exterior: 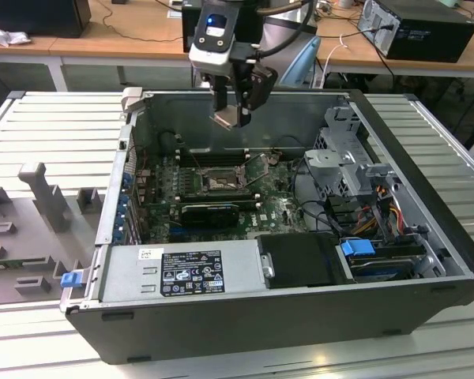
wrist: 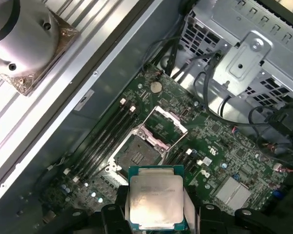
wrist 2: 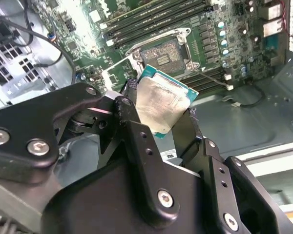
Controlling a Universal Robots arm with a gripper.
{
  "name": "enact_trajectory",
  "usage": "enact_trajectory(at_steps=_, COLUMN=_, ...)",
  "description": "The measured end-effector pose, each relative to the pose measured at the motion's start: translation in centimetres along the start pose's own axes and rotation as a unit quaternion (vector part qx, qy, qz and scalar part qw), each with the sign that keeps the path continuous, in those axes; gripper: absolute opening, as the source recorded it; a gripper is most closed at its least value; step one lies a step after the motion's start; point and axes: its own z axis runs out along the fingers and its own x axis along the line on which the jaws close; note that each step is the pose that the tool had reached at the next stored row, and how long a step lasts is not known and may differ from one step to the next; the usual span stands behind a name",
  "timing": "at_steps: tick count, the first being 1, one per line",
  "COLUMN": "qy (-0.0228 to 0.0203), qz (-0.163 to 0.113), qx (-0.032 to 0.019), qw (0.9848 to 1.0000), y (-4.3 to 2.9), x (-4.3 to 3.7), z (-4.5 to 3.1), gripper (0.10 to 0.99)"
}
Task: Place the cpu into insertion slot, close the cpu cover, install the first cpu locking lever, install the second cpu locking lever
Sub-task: 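Place the cpu into insertion slot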
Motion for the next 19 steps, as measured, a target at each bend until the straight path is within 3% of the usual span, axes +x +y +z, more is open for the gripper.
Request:
enact_trajectory(at_steps=5, qy=-0.0041, qz=0.047, qx=-0.0008, qw=0.9989, y=-0.01, x=0.0, z=0.09, gripper=0.529)
enact_trajectory(at_steps=10, qy=-0.0072, qz=0.089, qx=-0.0003, qw=0.996, y=-0.02, x=-0.01, z=0.3, gripper=0.529)
enact_trajectory(at_steps=12, qy=-0.0077, qz=0.113, qx=0.0022, qw=0.9935, y=-0.05, x=-0.01, z=0.55, gripper=0.529)
enact_trajectory(at_steps=19, qy=-0.0099, qz=0.14, qx=0.0016, qw=0.99, y=-0.07, x=-0.01, z=0.81, gripper=0.529)
